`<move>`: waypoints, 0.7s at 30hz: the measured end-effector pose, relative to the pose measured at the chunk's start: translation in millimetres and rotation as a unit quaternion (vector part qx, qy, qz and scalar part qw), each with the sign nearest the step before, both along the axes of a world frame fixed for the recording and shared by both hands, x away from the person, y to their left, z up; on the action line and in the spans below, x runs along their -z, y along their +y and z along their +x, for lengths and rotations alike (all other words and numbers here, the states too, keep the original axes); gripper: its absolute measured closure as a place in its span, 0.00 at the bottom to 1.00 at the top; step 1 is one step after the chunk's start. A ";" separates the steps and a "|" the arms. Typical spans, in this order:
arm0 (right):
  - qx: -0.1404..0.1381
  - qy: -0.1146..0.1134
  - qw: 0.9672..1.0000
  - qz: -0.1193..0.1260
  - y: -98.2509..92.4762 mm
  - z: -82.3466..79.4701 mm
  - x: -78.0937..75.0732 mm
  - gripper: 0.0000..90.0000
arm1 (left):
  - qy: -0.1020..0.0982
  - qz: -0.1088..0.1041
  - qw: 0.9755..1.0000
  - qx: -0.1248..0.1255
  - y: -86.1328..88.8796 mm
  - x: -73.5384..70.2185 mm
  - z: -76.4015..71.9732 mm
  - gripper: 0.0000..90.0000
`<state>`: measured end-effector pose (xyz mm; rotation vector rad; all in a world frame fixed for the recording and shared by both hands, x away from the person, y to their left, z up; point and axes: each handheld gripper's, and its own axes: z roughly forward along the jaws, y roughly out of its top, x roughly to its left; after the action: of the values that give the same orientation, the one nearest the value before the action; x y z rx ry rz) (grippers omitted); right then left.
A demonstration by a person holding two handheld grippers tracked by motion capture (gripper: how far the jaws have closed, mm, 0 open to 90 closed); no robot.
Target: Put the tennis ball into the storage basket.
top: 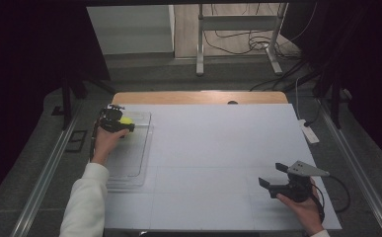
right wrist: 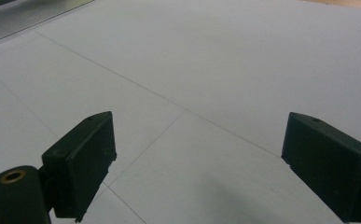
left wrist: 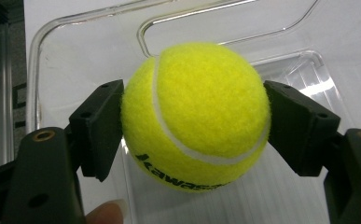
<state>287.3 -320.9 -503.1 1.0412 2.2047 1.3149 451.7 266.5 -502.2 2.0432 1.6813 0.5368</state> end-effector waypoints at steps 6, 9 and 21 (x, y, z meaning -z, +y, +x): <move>0.000 0.000 1.000 0.001 -0.4 0.3 0.2 0.11 | 0.001 0.008 1.000 0.003 -0.5 1.5 0.9 0.28; 0.000 0.000 1.000 0.001 -0.4 0.1 0.1 0.11 | 0.001 0.009 1.000 0.004 -1.6 2.2 0.8 0.27; 0.003 0.002 1.000 0.006 -4.7 -1.2 0.7 0.11 | -0.041 -0.021 0.999 0.012 -2.2 -9.7 -8.2 0.16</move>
<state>286.0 -325.6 -503.8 1.0555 2.1969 1.3264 443.4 264.3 -492.6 1.9821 1.6049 0.5635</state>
